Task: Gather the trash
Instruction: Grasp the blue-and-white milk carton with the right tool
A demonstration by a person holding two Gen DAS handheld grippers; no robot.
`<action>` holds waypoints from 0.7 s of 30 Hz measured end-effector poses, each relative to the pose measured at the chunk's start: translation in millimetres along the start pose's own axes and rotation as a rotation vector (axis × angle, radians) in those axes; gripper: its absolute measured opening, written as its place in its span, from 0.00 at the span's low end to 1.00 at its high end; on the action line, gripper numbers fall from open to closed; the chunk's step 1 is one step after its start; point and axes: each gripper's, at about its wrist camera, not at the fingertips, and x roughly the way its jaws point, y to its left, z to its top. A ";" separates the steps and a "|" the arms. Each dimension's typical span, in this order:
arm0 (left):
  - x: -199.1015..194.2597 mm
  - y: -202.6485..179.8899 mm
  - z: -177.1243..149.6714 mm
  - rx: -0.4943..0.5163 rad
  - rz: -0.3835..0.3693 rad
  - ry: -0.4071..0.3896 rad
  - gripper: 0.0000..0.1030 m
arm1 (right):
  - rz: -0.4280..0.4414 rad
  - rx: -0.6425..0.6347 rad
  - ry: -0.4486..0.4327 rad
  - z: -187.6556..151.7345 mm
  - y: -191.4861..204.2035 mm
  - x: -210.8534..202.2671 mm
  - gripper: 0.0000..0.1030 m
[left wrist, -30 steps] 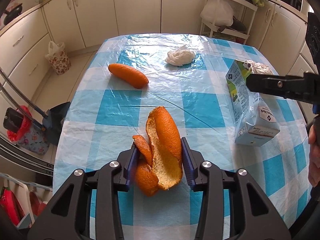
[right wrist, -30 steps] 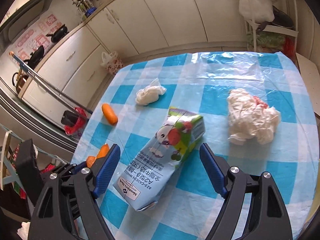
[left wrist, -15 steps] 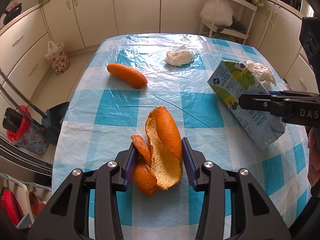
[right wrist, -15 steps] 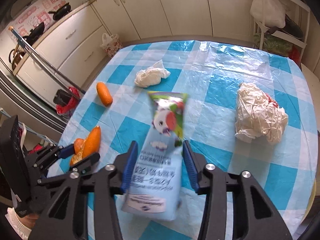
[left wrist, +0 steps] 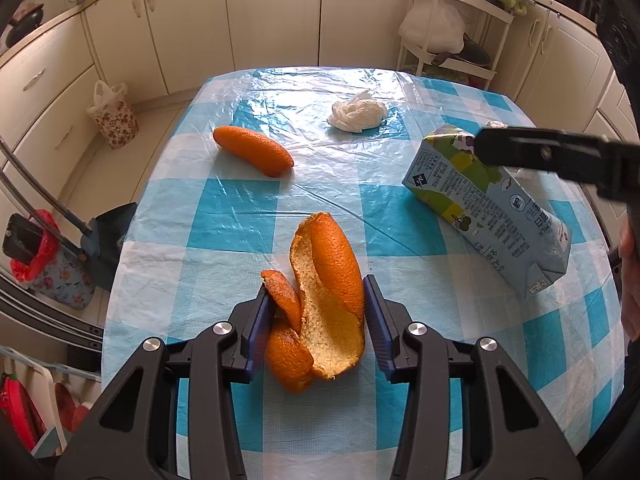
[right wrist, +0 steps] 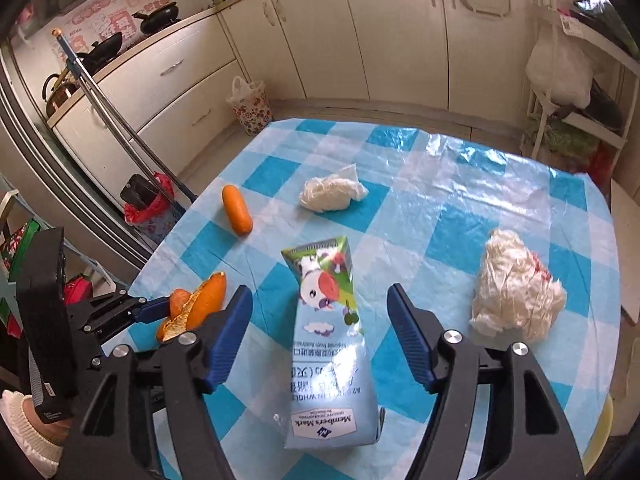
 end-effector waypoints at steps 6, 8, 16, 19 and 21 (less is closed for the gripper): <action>0.6 2.8 1.9 0.002 -0.015 0.006 0.40 | 0.008 0.036 0.029 45.5 -8.2 22.8 0.66; 0.5 4.1 1.2 0.003 -0.020 0.004 0.40 | 0.014 0.028 0.039 51.5 -7.4 26.4 0.66; -0.6 4.9 0.0 0.025 -0.037 0.003 0.40 | -0.042 -0.020 0.141 73.9 -3.3 51.8 0.66; -1.3 8.0 0.1 0.021 -0.050 0.003 0.39 | -0.022 -0.042 0.171 53.8 3.7 41.4 0.67; -1.1 9.0 0.3 0.015 -0.051 0.004 0.37 | -0.037 -0.070 0.197 32.4 6.9 34.7 0.68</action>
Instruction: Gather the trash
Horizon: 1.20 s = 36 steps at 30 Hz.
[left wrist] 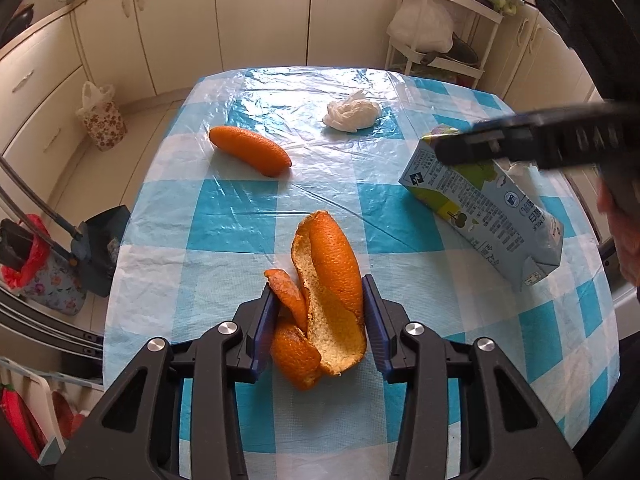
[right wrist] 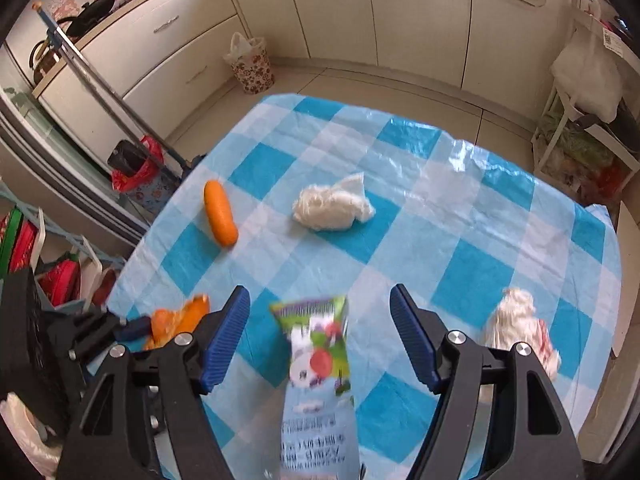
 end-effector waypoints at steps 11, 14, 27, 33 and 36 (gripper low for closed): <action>-2.9 14.8 -0.1 -0.107 -0.072 -0.012 0.23 | -0.022 0.030 -0.032 -53.3 1.7 9.6 0.37; -7.5 17.7 -0.4 -0.142 -0.130 -0.032 0.20 | -0.015 0.052 -0.100 -57.7 -5.0 -15.1 0.37; -18.0 10.8 -8.4 -0.158 -0.198 -0.067 0.18 | 0.017 0.135 -0.132 -92.6 -35.1 -44.0 0.37; -15.3 6.8 -7.1 -0.159 -0.206 -0.065 0.18 | 0.013 0.141 -0.116 -107.2 -41.6 -45.8 0.37; -11.2 0.9 -8.6 -0.141 -0.198 -0.055 0.18 | 0.017 0.150 -0.118 -111.7 -45.4 -48.8 0.37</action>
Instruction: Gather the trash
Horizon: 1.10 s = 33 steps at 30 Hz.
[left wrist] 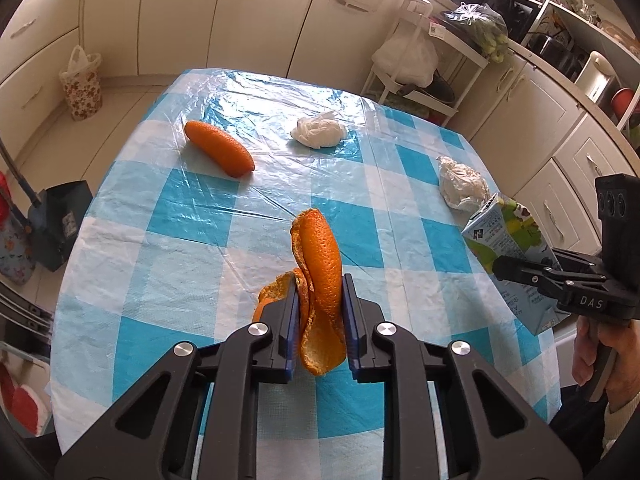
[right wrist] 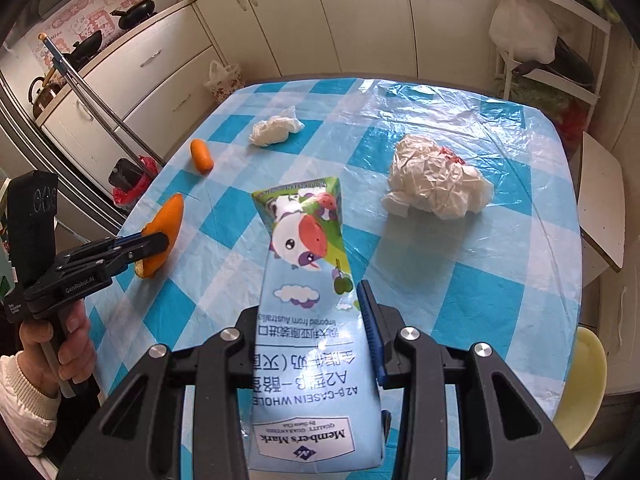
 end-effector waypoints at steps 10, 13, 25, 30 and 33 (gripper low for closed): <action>1.5 -5.1 1.1 0.011 -0.047 -0.006 0.18 | 0.033 0.012 0.022 -3.5 -1.2 5.9 0.37; 3.9 -4.6 0.8 0.007 -0.047 0.000 0.18 | 0.028 0.003 0.039 -5.0 -0.1 10.0 0.37; 7.5 -9.0 0.7 0.043 -0.034 0.002 0.18 | 0.023 -0.039 0.107 -8.6 7.4 24.0 0.48; 6.3 -13.9 0.2 0.096 -0.020 0.006 0.36 | 0.018 -0.042 0.115 -8.3 5.8 24.8 0.48; 2.2 -16.5 -0.3 0.156 0.019 0.001 0.49 | 0.020 -0.043 0.116 -7.6 5.9 24.5 0.48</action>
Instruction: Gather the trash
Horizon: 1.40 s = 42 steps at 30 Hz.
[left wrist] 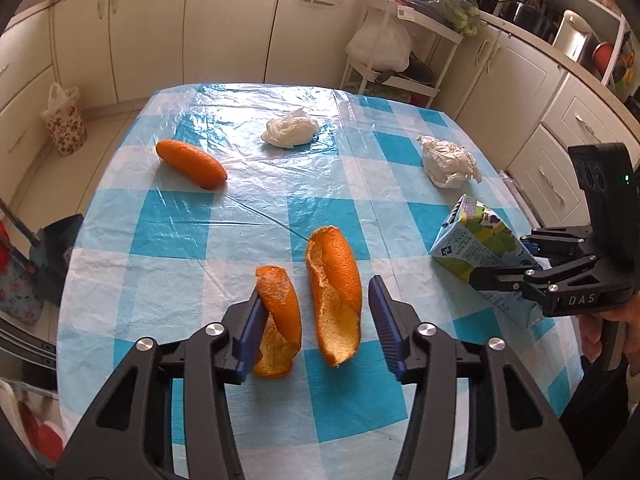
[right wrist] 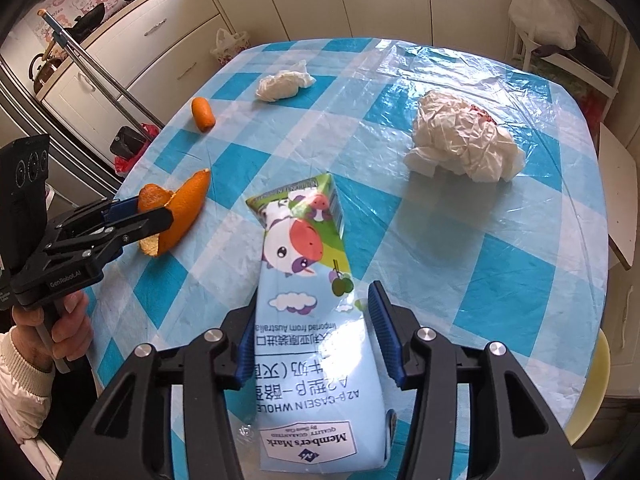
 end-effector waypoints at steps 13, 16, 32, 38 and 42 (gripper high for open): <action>-1.2 21.6 -1.1 0.004 0.067 0.051 0.56 | -0.002 -0.026 0.015 -1.9 0.9 -0.1 0.48; -5.2 30.5 0.3 -0.048 0.051 0.040 0.56 | 0.000 -0.021 0.016 -3.7 -1.0 -1.7 0.48; -9.5 74.2 -3.3 -0.277 0.109 0.038 0.15 | -0.013 -0.019 0.012 -9.5 -1.5 -5.3 0.45; -19.1 47.3 7.7 -0.229 0.056 0.013 0.06 | -0.016 -0.046 -0.024 -12.3 4.2 -13.5 0.39; -36.3 -0.8 21.5 -0.119 -0.003 -0.044 0.06 | -0.009 -0.011 -0.081 -14.3 -5.5 -35.5 0.39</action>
